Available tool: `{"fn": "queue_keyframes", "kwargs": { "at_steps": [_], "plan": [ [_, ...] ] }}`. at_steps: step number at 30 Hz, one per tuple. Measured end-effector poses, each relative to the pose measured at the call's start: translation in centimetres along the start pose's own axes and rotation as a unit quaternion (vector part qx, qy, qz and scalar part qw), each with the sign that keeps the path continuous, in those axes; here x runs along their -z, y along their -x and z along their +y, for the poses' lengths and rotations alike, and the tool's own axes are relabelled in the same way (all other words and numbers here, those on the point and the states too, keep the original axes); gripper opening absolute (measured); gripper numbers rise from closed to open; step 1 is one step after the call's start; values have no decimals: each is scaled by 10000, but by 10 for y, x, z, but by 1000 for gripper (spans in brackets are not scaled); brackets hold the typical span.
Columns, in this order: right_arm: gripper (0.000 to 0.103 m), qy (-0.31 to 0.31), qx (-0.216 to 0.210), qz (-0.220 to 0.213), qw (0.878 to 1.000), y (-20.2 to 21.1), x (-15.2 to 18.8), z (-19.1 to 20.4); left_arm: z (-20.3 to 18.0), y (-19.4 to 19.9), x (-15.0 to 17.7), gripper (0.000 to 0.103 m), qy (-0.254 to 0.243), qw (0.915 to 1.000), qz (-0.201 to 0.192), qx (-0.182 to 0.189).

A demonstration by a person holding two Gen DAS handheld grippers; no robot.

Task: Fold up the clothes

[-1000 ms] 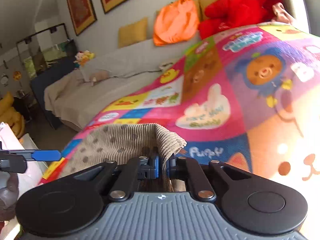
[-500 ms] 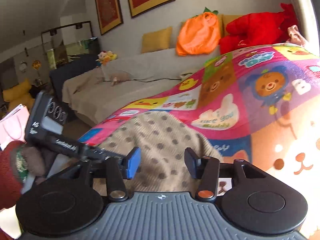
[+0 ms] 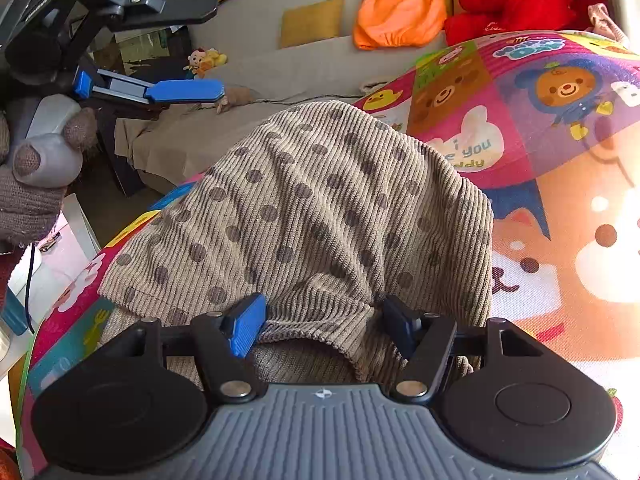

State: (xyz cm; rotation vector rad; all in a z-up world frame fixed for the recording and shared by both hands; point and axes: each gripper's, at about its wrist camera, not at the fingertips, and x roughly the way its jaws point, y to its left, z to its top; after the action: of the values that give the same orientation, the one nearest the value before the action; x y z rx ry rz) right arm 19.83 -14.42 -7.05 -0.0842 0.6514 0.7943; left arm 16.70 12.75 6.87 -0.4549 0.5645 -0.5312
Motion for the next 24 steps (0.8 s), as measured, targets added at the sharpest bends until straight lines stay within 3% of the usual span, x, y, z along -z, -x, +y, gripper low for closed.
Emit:
{"fn": "queue_keyframes", "kwargs": {
  "at_steps": [3,7,9,13,16,17,19,20,22,24],
  "plan": [
    [65,-17,-44,-6,10000,7,-4,-3,22,-35,9,90,303,9984,449,-170],
    [67,-158,-71,-210,9996,27,-23,-20,43,-46,13,89,685,9961,553,84],
    [73,-188,120,-406,9989,34,-38,-31,45,-45,14,86,665,9962,563,47],
    [73,32,857,-582,9946,7,-75,-50,46,-39,16,77,529,9972,502,-137],
    [73,230,1032,-9,9944,-45,-80,-56,45,-26,16,73,514,9972,362,-402],
    [73,345,1046,111,9939,-58,-75,-55,43,-19,16,74,506,9968,300,-549],
    [74,430,1092,192,9929,-71,-70,-53,35,0,17,91,449,9948,149,-902],
    [74,412,1115,168,9928,-71,-69,-52,31,10,19,93,386,9939,68,-1035],
    [74,283,1088,62,9936,-57,-68,-53,27,24,24,93,391,9934,60,-1074],
    [74,49,935,4,9956,-40,-64,-58,28,29,34,93,551,9940,291,-895]
  ]
}}
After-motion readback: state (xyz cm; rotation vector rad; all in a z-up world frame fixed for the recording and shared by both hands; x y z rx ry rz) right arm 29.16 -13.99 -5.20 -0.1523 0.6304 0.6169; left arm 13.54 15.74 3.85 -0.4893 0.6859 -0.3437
